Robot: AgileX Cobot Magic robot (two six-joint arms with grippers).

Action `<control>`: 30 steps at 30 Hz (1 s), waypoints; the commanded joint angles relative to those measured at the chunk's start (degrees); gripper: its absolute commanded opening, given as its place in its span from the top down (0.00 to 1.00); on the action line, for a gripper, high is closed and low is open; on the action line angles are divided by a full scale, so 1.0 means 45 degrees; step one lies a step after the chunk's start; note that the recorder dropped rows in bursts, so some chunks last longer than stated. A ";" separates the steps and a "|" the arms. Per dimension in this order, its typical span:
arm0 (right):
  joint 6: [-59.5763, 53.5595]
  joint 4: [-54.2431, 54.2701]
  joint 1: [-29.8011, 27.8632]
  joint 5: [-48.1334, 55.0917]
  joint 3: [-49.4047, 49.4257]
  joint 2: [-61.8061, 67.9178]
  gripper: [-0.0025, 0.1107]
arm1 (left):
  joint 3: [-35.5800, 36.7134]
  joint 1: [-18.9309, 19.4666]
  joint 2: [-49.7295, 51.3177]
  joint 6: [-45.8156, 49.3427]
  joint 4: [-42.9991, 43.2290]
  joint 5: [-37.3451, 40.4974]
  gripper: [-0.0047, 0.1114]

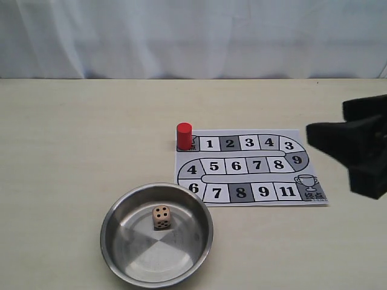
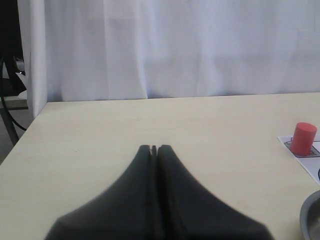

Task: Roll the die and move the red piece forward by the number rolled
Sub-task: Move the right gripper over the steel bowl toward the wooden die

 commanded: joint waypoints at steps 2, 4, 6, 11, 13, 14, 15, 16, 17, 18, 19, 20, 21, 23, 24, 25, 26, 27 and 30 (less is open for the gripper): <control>0.0015 -0.0314 0.1293 0.0237 -0.0309 0.1765 0.46 | 0.0040 -0.0021 -0.0029 0.0006 -0.0022 -0.0157 0.96; 0.0479 -0.0716 0.1734 0.0830 -0.0730 0.2449 0.46 | 0.0040 -0.0021 -0.0029 0.0006 -0.0022 -0.0157 0.96; 0.0925 -0.0891 0.2054 0.1338 -0.1158 0.3192 0.46 | 0.0040 -0.0021 -0.0029 0.0006 -0.0022 -0.0157 0.96; 0.1293 -0.1023 0.3051 0.1893 -0.2007 0.4731 0.46 | 0.0040 -0.0021 -0.0029 0.0006 -0.0022 -0.0157 0.96; 0.1290 -0.1023 0.3569 0.1893 -0.2203 0.5239 0.46 | 0.0040 -0.0021 -0.0029 0.0006 -0.0022 -0.0157 0.96; 0.1407 -0.1023 0.3834 0.1893 -0.2333 0.5512 0.46 | 0.0040 -0.0021 -0.0029 0.0006 -0.0022 -0.0157 0.96; 0.1619 -0.1023 0.4100 0.1864 -0.2409 0.5781 0.46 | 0.0040 -0.0021 -0.0029 0.0006 -0.0022 -0.0157 0.96; 0.1860 -0.1023 0.4361 0.1677 -0.2473 0.6040 0.46 | 0.0040 -0.0021 -0.0029 0.0006 -0.0022 -0.0157 0.96; 0.1958 -0.1023 0.4569 0.1571 -0.2491 0.6292 0.46 | 0.0040 -0.0021 -0.0029 0.0006 -0.0022 -0.0157 0.96; 0.1958 -0.1040 0.4839 0.1485 -0.2549 0.6555 0.46 | 0.0040 -0.0021 -0.0029 0.0006 -0.0022 -0.0157 0.96; 0.2069 -0.1054 0.5104 0.1375 -0.2610 0.6806 0.46 | 0.0040 -0.0021 -0.0029 0.0006 -0.0022 -0.0157 0.96; 0.2131 -0.1108 0.5293 0.1271 -0.2693 0.7029 0.46 | 0.0040 -0.0021 -0.0029 0.0006 -0.0022 -0.0157 0.96; 0.2230 -0.1115 0.5469 0.1145 -0.2722 0.7247 0.46 | 0.0040 -0.0021 -0.0029 0.0006 -0.0022 -0.0157 0.96; 0.2593 -0.1310 0.5871 0.0985 -0.2934 0.7803 0.46 | 0.0040 -0.0021 -0.0029 0.0006 -0.0022 -0.0157 0.96; 0.2747 -0.1542 0.6065 0.0991 -0.3035 0.8093 0.46 | 0.0040 -0.0021 -0.0029 0.0006 -0.0022 -0.0157 0.96; 0.3192 -0.2021 0.6305 0.0991 -0.3216 0.8385 0.46 | 0.0040 -0.0021 -0.0029 0.0006 -0.0022 -0.0157 0.96; 0.3678 -0.2389 0.6456 0.0991 -0.3338 0.8678 0.46 | 0.0040 -0.0021 -0.0029 0.0006 -0.0022 -0.0157 0.96; 0.4268 -0.2866 0.6643 0.0991 -0.3498 0.8965 0.46 | 0.0040 -0.0021 -0.0029 0.0006 -0.0022 -0.0157 0.96; 0.5264 -0.4144 0.7165 0.0991 -0.3964 0.9723 0.46 | 0.0040 -0.0021 -0.0029 0.0006 -0.0022 -0.0157 0.96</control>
